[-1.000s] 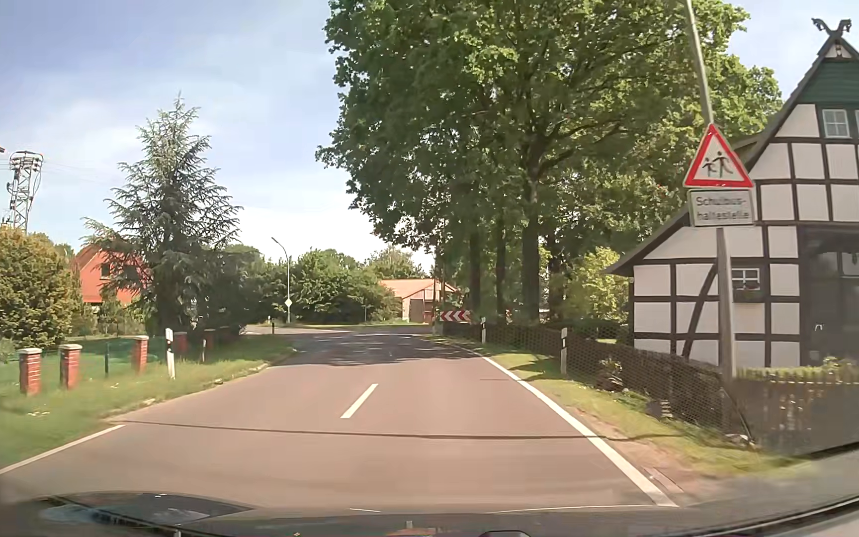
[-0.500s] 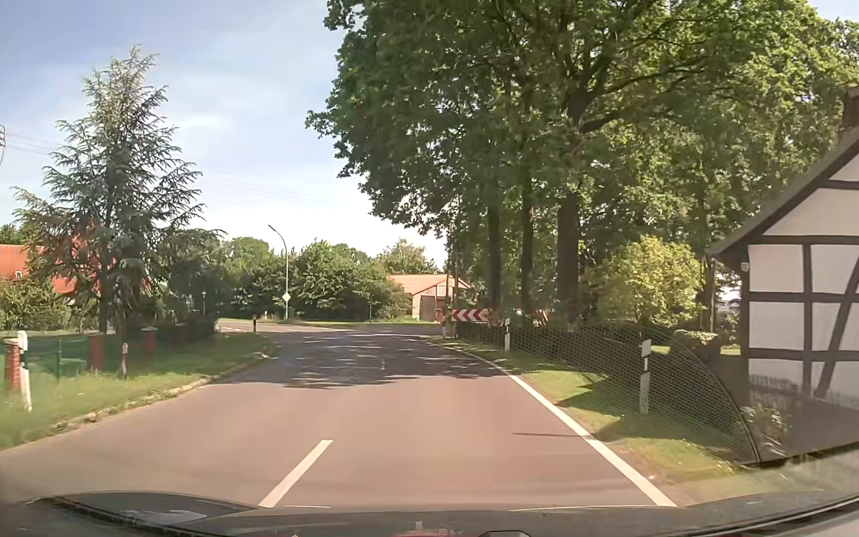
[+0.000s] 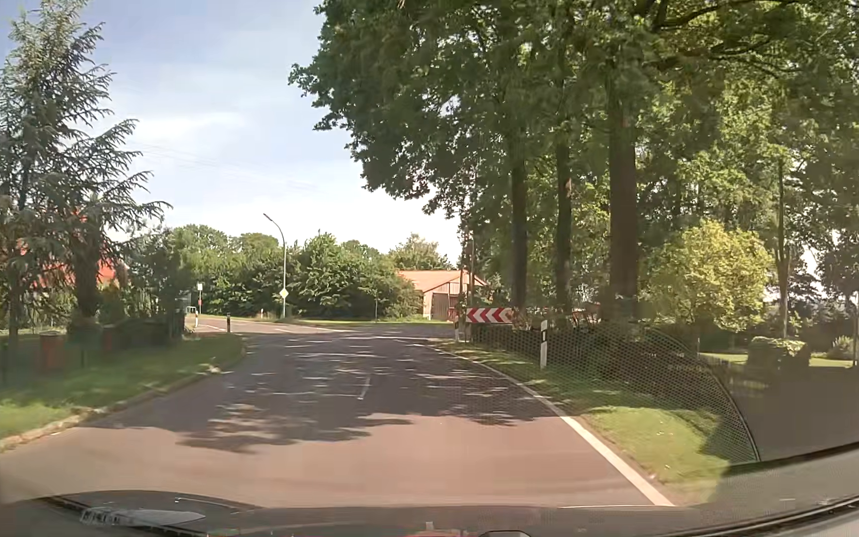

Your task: Follow the waypoints while adhering to traffic rules and regulations

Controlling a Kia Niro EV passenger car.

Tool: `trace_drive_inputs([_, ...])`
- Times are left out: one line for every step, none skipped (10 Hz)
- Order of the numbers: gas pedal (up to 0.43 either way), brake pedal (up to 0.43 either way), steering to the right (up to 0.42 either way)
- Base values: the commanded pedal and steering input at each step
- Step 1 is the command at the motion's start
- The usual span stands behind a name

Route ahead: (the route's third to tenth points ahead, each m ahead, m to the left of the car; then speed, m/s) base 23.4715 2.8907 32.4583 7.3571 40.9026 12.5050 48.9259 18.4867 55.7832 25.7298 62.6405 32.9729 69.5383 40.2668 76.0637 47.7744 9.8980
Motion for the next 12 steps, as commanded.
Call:
trace_drive_inputs([0.067,0.000,-0.025])
trace_drive_inputs([0.067,0.000,-0.032])
trace_drive_inputs([0.067,0.000,-0.036])
trace_drive_inputs([0.067,0.000,-0.043])
trace_drive_inputs([0.067,0.000,-0.049])
trace_drive_inputs([0.067,0.000,-0.053])
trace_drive_inputs([0.067,0.000,-0.058])
trace_drive_inputs([0.067,0.000,-0.061])
trace_drive_inputs([0.079,0.000,-0.063])
trace_drive_inputs([0.118,0.000,-0.067])
trace_drive_inputs([0.150,0.000,-0.068])
trace_drive_inputs([0.157,0.000,-0.070])
